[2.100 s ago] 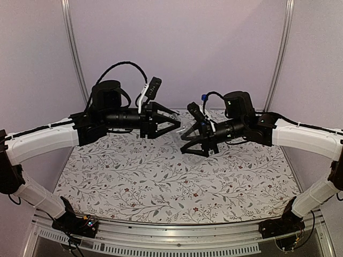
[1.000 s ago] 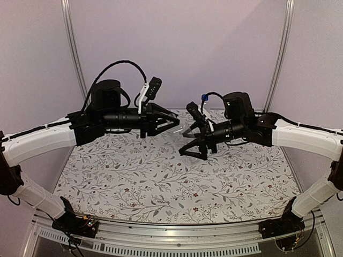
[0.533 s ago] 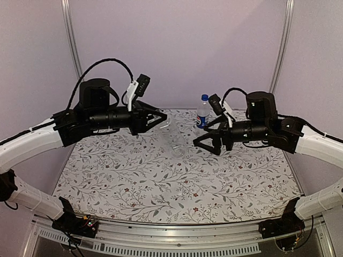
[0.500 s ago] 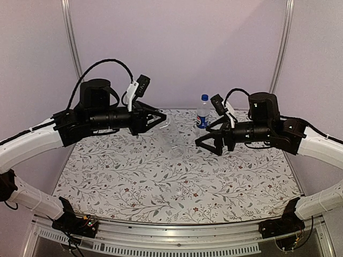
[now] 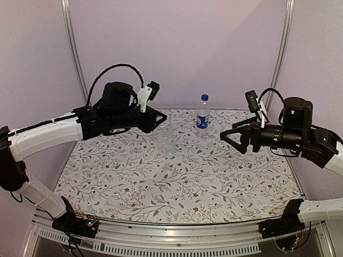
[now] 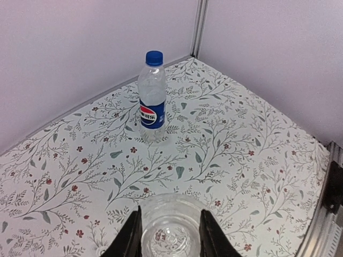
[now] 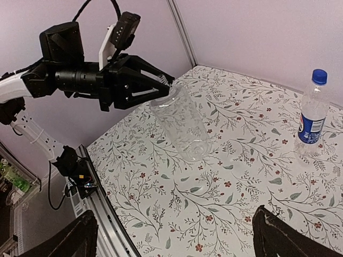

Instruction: Unscrew the bottle caps

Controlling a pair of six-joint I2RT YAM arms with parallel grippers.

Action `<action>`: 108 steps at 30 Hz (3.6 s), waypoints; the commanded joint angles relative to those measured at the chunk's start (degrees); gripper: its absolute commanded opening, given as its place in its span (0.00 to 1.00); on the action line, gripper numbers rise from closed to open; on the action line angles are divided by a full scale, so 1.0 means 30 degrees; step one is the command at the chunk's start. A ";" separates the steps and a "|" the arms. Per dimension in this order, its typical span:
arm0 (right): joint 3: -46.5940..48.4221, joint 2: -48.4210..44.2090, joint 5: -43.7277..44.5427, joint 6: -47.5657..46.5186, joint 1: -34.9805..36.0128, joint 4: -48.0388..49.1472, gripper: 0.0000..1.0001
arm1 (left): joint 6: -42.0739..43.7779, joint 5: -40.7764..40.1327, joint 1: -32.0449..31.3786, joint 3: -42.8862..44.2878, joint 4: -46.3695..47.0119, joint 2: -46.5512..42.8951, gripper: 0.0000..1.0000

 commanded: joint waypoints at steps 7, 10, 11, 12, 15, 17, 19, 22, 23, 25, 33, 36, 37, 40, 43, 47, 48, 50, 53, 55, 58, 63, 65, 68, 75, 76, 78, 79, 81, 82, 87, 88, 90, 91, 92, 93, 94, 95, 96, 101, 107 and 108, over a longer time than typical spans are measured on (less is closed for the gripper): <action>0.0653 0.0936 0.2259 -0.0917 0.0005 -0.1069 0.99 | 0.1581 -0.1486 0.2601 0.1299 0.1853 0.4263 0.00; 0.0888 0.1726 0.2510 -0.1220 0.0006 -0.0845 0.99 | 0.2035 -0.1398 0.2939 0.1671 0.2341 0.5316 0.00; 0.0932 0.2009 0.2545 -0.1361 -0.0002 -0.0750 0.99 | 0.2171 -0.1466 0.3014 0.1793 0.2507 0.5624 0.00; 0.1000 0.2237 0.2589 -0.1463 0.0005 -0.0646 0.99 | 0.2202 -0.1632 0.3086 0.1885 0.2648 0.5864 0.00; 0.1178 0.3251 0.2698 -0.1734 -0.0016 -0.0463 0.99 | 0.1789 -0.0998 0.3673 0.2208 0.2768 0.6530 0.00; 0.1283 0.3928 0.2739 -0.1868 0.0000 -0.0317 0.99 | 0.1373 -0.0691 0.3963 0.2175 0.2793 0.6669 0.00; 0.1363 0.4538 0.2815 -0.2091 0.0001 -0.0106 0.99 | 0.1422 -0.1158 0.4024 0.1977 0.3027 0.6739 0.00; 0.1479 0.4997 0.3028 -0.2542 -0.0023 0.0227 0.99 | 0.1493 -0.1234 0.4061 0.1511 0.3441 0.6944 0.00; 0.1504 0.5194 0.3056 -0.2745 -0.0024 0.0347 0.99 | 0.1484 -0.1251 0.4081 0.1345 0.4010 0.7039 0.00; 0.1566 0.5440 0.3083 -0.3069 -0.0024 0.0561 0.99 | 0.1440 -0.1067 0.4076 0.1148 0.4409 0.7229 0.00; 0.2112 0.6417 0.2843 -0.3553 -0.0521 0.1014 0.99 | 0.1363 -0.1065 0.4102 0.1183 0.4234 0.8129 0.10; 0.2404 0.6659 0.2759 -0.3698 -0.0772 0.1059 0.99 | 0.1357 -0.1149 0.4100 0.1114 0.4139 0.8211 0.13; 0.2437 0.6731 0.2759 -0.3773 -0.0835 0.1085 0.99 | 0.1332 -0.1153 0.4093 0.1079 0.4109 0.8227 0.13; 0.2571 0.6837 0.2704 -0.3952 -0.0978 0.1093 0.99 | 0.1291 -0.1181 0.4098 0.1037 0.4035 0.8368 0.18; 0.2639 0.6989 0.2571 -0.4039 -0.1155 0.1173 0.99 | 0.1198 -0.1185 0.4079 0.1066 0.3946 0.8525 0.28; 0.2806 0.7280 0.2412 -0.4083 -0.1354 0.1249 0.99 | 0.1073 -0.1077 0.4081 0.1216 0.3811 0.8391 0.49; 0.2893 0.7413 0.2390 -0.4106 -0.1373 0.1259 0.99 | 0.1054 -0.1067 0.4112 0.1253 0.3808 0.8304 0.54; 0.3071 0.7561 0.2421 -0.4214 -0.1424 0.1270 0.99 | 0.0986 -0.1067 0.4113 0.1347 0.3807 0.8032 0.64; 0.3318 0.7801 0.2641 -0.4385 -0.1535 0.1244 0.99 | 0.0839 -0.0996 0.4117 0.1329 0.3807 0.7541 0.75; 0.3585 0.7929 0.2965 -0.4406 -0.1678 0.1265 0.99 | 0.0698 -0.0944 0.4128 0.1358 0.3807 0.7227 0.82; 0.4147 0.8229 0.4351 -0.4121 -0.1956 0.1323 0.99 | 0.0490 -0.0911 0.4134 0.1364 0.3807 0.6690 0.93; 0.6134 0.9680 0.7449 -0.4026 -0.2168 0.0972 0.99 | 0.0510 -0.1044 0.4115 0.1646 0.2392 0.5680 0.98; 0.7166 1.0508 0.8001 -0.4153 -0.2302 0.0807 0.99 | 0.0382 -0.1275 0.4102 0.1645 0.2110 0.5048 0.99; 0.8792 1.1708 0.8163 -0.4331 -0.2772 0.0568 0.99 | -0.0016 -0.1357 0.4116 0.1163 0.2320 0.3927 1.00; 1.3459 1.5957 0.7841 -0.4405 -0.4106 -0.0815 0.97 | -0.0719 -0.0316 0.4113 -0.0172 0.2808 0.1462 1.00; 1.3962 1.6682 0.7781 -0.4421 -0.4225 -0.0999 0.97 | -0.0777 -0.0192 0.4117 -0.0228 0.2690 0.1271 1.00; 1.4951 1.7623 0.7598 -0.4436 -0.4493 -0.1240 0.95 | -0.0837 -0.0158 0.4093 -0.0370 0.2553 0.0846 1.00; 1.5412 1.8300 0.7476 -0.4414 -0.4640 -0.1381 0.94 | -0.0814 -0.0157 0.4092 -0.0513 0.2548 0.0630 1.00; 1.6247 1.9163 0.7138 -0.4313 -0.4946 -0.1674 0.93 | -0.0644 -0.0157 0.4112 -0.0759 0.2568 0.0267 1.00; 1.6563 1.9690 0.6954 -0.4271 -0.5081 -0.1718 0.92 | -0.0534 -0.0157 0.4116 -0.0862 0.2539 0.0096 1.00; 1.7519 2.1058 0.6211 -0.4246 -0.5484 -0.1593 0.86 | -0.0027 -0.0157 0.4114 -0.1180 0.2485 -0.0380 1.00; 1.7634 2.1253 0.6115 -0.4257 -0.5500 -0.1550 0.84 | 0.0053 -0.0157 0.4117 -0.1174 0.2444 -0.0373 1.00; 1.7851 2.1614 0.5957 -0.4301 -0.5557 -0.1491 0.81 | 0.0097 -0.0158 0.4113 -0.1189 0.2427 -0.0352 1.00; 1.7914 2.1762 0.5883 -0.4329 -0.5560 -0.1442 0.79 | 0.0090 -0.0157 0.4113 -0.1190 0.2430 -0.0344 1.00; 1.7954 2.1853 0.5823 -0.4346 -0.5561 -0.1407 0.77 | 0.0093 0.0165 0.4109 -0.1190 0.2445 -0.0343 1.00; 1.7985 2.2001 0.5764 -0.4374 -0.5583 -0.1391 0.76 | 0.0082 0.0330 0.4094 -0.1216 0.2458 -0.0320 1.00; 1.8004 2.2096 0.5687 -0.4362 -0.5585 -0.1378 0.74 | 0.0096 0.0391 0.4107 -0.1241 0.2481 -0.0314 1.00; 1.8042 2.2178 0.5667 -0.4328 -0.5589 -0.1347 0.73 | 0.0079 0.0402 0.4094 -0.1262 0.2458 -0.0313 1.00; 1.8051 2.2268 0.5682 -0.4321 -0.5590 -0.1336 0.71 | 0.0106 0.0392 0.4089 -0.1276 0.2456 -0.0313 1.00; 1.8050 2.2460 0.5938 -0.4449 -0.5616 -0.0935 0.63 | 0.0203 0.0239 0.4115 -0.1322 0.2510 -0.0452 1.00; 1.8052 2.2673 0.6035 -0.4568 -0.5634 -0.0514 0.55 | 0.0196 0.0296 0.4113 -0.1351 0.2571 -0.0438 1.00; 1.8052 2.2696 0.6058 -0.4594 -0.5639 -0.0463 0.54 | 0.0198 0.0309 0.4117 -0.1364 0.2561 -0.0431 1.00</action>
